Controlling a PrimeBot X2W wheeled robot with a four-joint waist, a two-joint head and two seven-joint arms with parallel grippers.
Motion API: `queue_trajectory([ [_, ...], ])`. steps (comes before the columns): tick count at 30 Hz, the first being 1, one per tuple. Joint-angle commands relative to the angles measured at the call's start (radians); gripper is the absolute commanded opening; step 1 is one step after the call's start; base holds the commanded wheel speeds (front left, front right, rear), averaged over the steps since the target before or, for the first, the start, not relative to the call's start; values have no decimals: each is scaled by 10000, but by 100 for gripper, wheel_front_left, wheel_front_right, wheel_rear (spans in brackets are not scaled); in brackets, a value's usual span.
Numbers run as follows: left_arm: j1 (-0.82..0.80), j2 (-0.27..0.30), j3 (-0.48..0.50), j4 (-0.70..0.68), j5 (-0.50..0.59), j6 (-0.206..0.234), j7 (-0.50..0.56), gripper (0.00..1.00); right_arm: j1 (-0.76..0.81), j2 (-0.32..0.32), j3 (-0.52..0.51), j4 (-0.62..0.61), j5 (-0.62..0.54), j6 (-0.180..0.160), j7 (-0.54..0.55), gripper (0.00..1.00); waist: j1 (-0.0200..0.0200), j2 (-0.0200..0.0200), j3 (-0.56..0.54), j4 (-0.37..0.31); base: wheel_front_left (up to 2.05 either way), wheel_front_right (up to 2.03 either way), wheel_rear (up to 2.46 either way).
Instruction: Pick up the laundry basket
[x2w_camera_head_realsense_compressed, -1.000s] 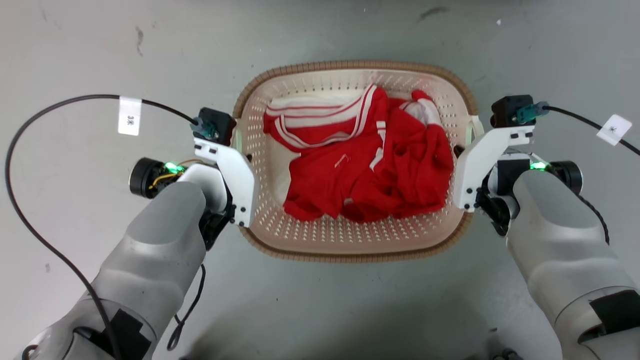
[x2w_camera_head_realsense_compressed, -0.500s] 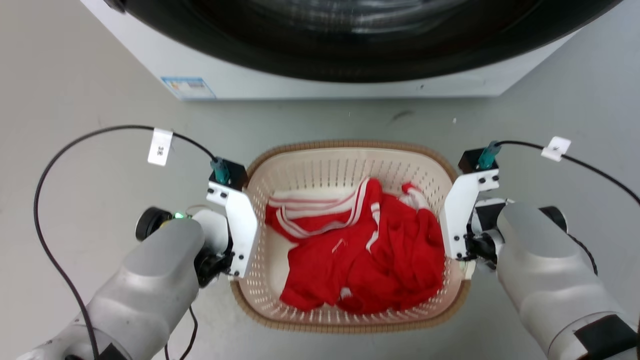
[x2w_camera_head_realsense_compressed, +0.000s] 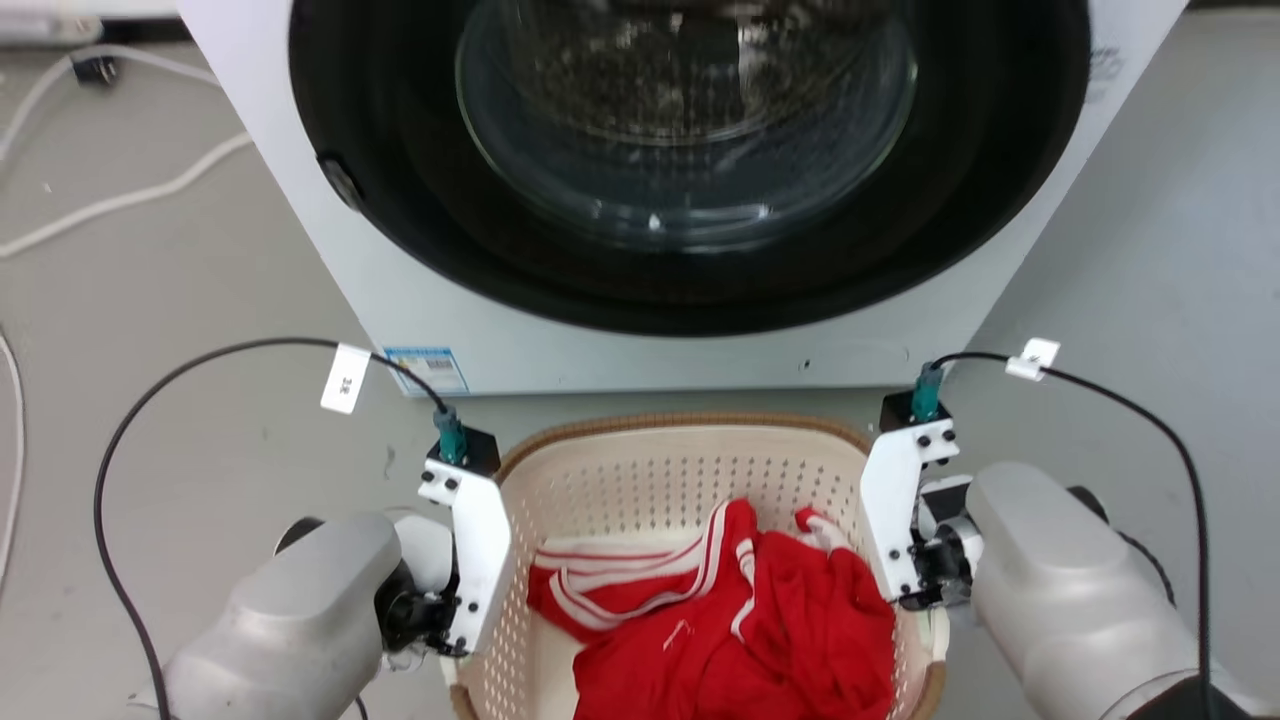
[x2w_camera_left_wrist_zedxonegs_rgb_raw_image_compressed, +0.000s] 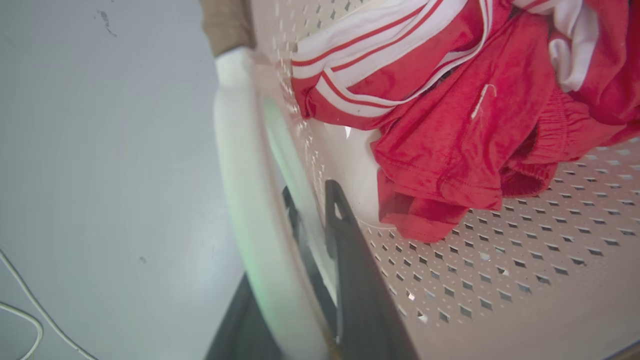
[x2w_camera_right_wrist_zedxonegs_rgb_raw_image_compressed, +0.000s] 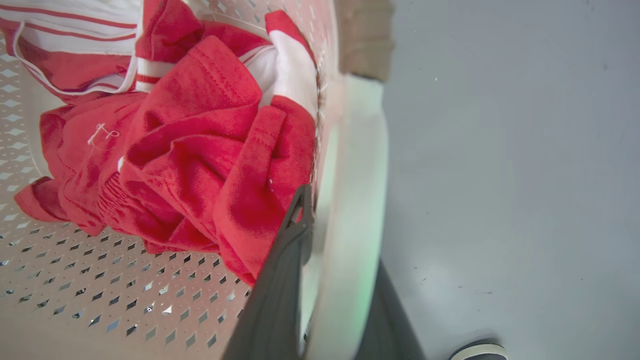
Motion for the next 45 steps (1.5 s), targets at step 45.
queue_trajectory([
  [45,908,70,-569,-218,-669,-139,1225,0,944,17,1252,-246,1023,92,1134,0,3,0,-2656,106,0,0,0],
])
